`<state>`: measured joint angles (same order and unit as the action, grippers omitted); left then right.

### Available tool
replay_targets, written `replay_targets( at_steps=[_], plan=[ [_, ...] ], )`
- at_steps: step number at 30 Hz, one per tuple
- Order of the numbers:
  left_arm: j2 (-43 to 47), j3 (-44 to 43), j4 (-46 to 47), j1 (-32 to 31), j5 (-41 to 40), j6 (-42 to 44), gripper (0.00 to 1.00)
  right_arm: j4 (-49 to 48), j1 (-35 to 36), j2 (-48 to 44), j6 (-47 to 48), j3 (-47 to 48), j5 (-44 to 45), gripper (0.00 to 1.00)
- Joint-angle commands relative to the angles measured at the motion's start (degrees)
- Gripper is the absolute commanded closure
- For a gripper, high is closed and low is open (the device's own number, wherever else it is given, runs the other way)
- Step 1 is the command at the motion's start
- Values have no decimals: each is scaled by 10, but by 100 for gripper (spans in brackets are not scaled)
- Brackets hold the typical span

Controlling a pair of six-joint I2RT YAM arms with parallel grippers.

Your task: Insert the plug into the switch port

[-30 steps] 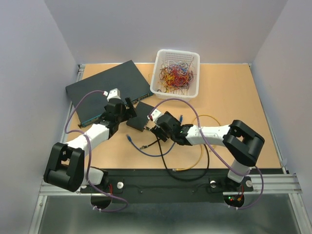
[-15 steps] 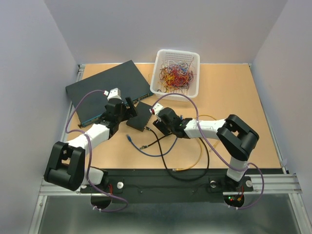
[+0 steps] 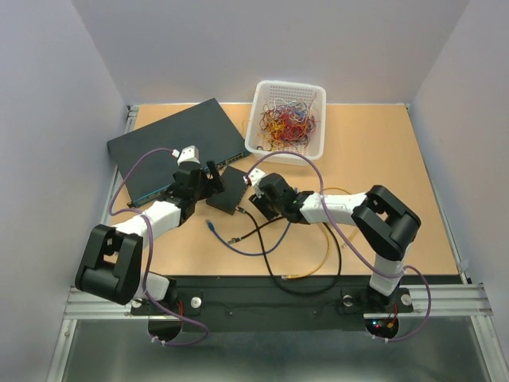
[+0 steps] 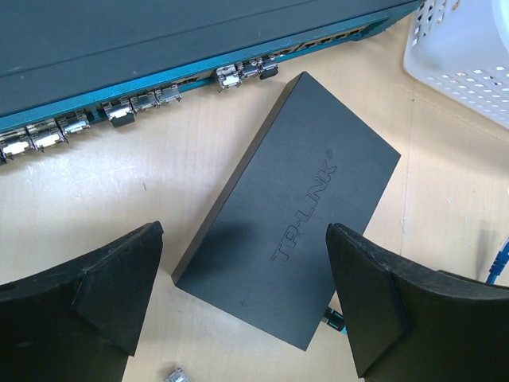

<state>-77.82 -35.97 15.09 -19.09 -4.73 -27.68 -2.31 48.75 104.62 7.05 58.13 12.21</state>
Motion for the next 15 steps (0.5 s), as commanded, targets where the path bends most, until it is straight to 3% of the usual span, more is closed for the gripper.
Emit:
replay_targets(
  at_steps=[1,9,15],
  plan=[
    [9,8,20,3,1,11,5,17,-4,24,-11,1,-21,50],
    [13,14,25,3,5,10,5,20,-6,30,-23,-9,-18,68],
    [23,21,28,3,8,9,5,21,-9,30,-46,-6,-27,98]
  ],
)
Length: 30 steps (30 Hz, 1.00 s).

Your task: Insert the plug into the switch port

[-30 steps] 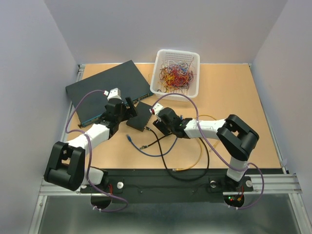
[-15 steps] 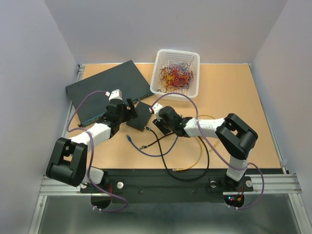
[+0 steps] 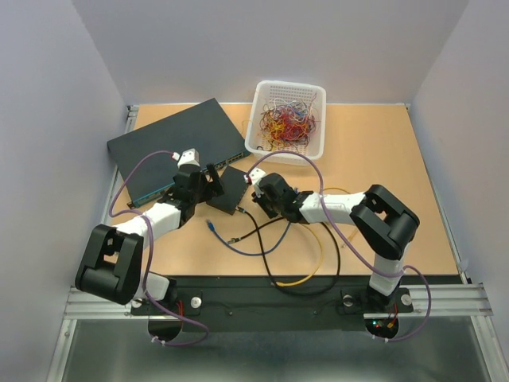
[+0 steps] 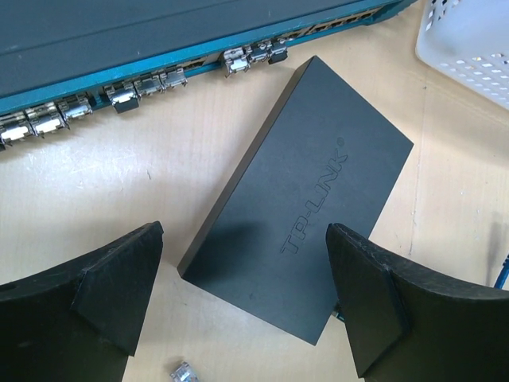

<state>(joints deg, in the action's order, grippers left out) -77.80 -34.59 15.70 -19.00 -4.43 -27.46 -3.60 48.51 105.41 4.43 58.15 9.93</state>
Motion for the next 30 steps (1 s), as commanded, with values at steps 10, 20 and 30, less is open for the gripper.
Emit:
replay_targets(
  at_steps=[10,20,30],
  plan=[
    [36,21,36,2,22,6,5,34,-7,-17,-35,-11,-29,99],
    [117,65,152,-2,183,-21,15,2,-7,-142,-43,-46,-96,100],
    [166,68,204,-88,234,-85,18,-54,-7,-285,-101,-92,-178,100]
  ],
)
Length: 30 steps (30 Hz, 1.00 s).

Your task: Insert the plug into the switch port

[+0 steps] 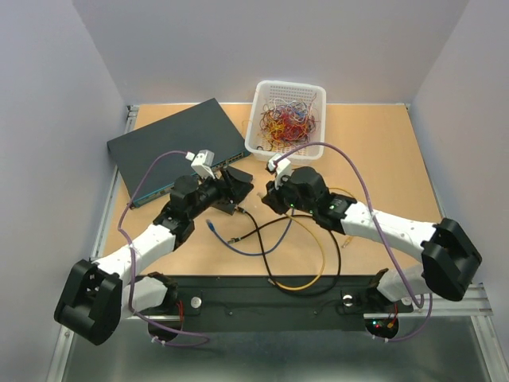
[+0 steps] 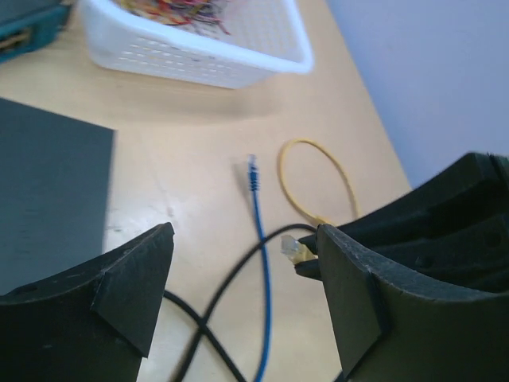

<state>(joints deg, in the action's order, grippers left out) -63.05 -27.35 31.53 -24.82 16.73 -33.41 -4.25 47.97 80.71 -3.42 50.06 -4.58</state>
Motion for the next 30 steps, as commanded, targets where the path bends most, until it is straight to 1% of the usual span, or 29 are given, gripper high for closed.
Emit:
replay_targets(
  at_steps=[1,5,9,10,15,16,18,20,21,24,25,27,29,30],
  plan=[
    [18,-4,47,-49,14,-31,18,-49,-2,-43,-24,-15,-32,100],
    [4,0,64,-98,-6,-40,21,-48,-2,-66,-29,-20,-37,100],
    [-12,4,79,-121,-29,-52,23,-52,-2,-78,-33,-25,-44,100],
    [-17,5,84,-124,-32,-54,27,-51,-1,-78,-36,-27,-47,99],
    [-37,0,107,-133,-36,-63,36,-52,-2,-97,-41,-36,-53,100],
    [-47,-2,108,-134,-35,-62,41,-55,-2,-100,-45,-37,-53,99],
    [-56,-9,111,-138,-32,-63,46,-58,-2,-110,-48,-42,-54,99],
    [-66,-10,117,-142,-32,-65,53,-62,-1,-118,-52,-44,-55,99],
    [-71,-11,119,-144,-32,-66,62,-65,-2,-118,-54,-45,-57,100],
    [-73,-10,125,-148,-31,-71,75,-66,-2,-119,-55,-47,-58,100],
    [-72,-11,125,-148,-33,-71,87,-67,-1,-119,-56,-48,-59,100],
    [-70,-11,125,-150,-34,-75,100,-69,-2,-120,-57,-50,-61,100],
    [-66,-10,125,-150,-33,-76,100,-69,-1,-123,-57,-49,-53,99],
    [-64,-11,122,-150,-32,-80,100,-68,-1,-127,-57,-49,-41,93]
  ],
)
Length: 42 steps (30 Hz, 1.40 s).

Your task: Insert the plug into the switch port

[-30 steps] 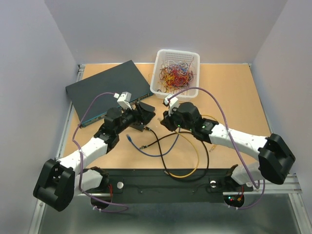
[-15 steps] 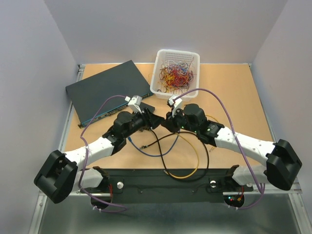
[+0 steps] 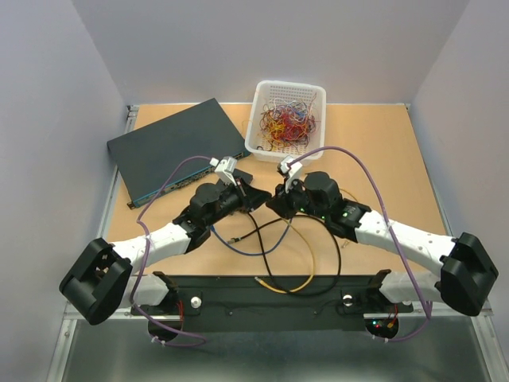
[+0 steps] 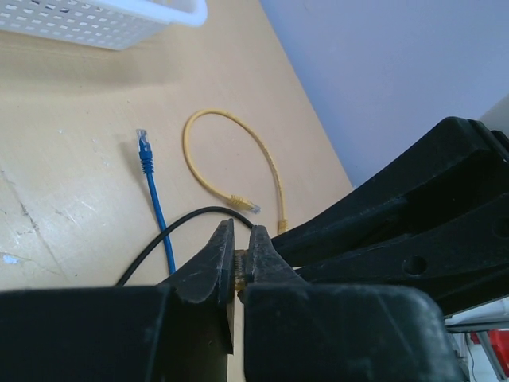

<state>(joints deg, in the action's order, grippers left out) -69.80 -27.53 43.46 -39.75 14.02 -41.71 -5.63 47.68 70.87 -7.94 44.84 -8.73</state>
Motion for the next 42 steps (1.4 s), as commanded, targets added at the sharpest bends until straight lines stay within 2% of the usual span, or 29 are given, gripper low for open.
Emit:
replay_targets(
  at_steps=[1,2,4,6,8,11,13,19,42],
  plan=[
    [8,-11,-2,-2,-4,1,100,-48,1,-35,-8,5,30,66],
    [10,-17,-11,-1,-7,-1,100,-44,1,-55,-3,6,45,50],
    [17,-25,-41,-1,-9,-6,100,-29,1,-80,10,7,75,26],
    [25,-36,-71,-1,-15,-13,100,-19,1,-119,19,9,104,19],
    [31,-46,-90,-1,-22,-15,100,-4,0,-139,29,9,108,20],
    [40,-56,-116,-1,-21,-25,100,15,1,-151,32,7,108,27],
    [44,-60,-122,-1,-18,-32,100,21,1,-139,28,6,94,34],
    [48,-67,-140,-1,-29,-41,100,30,1,-77,19,2,44,43],
    [35,-75,-141,-2,-23,-52,100,11,11,4,7,27,13,46]
  ],
)
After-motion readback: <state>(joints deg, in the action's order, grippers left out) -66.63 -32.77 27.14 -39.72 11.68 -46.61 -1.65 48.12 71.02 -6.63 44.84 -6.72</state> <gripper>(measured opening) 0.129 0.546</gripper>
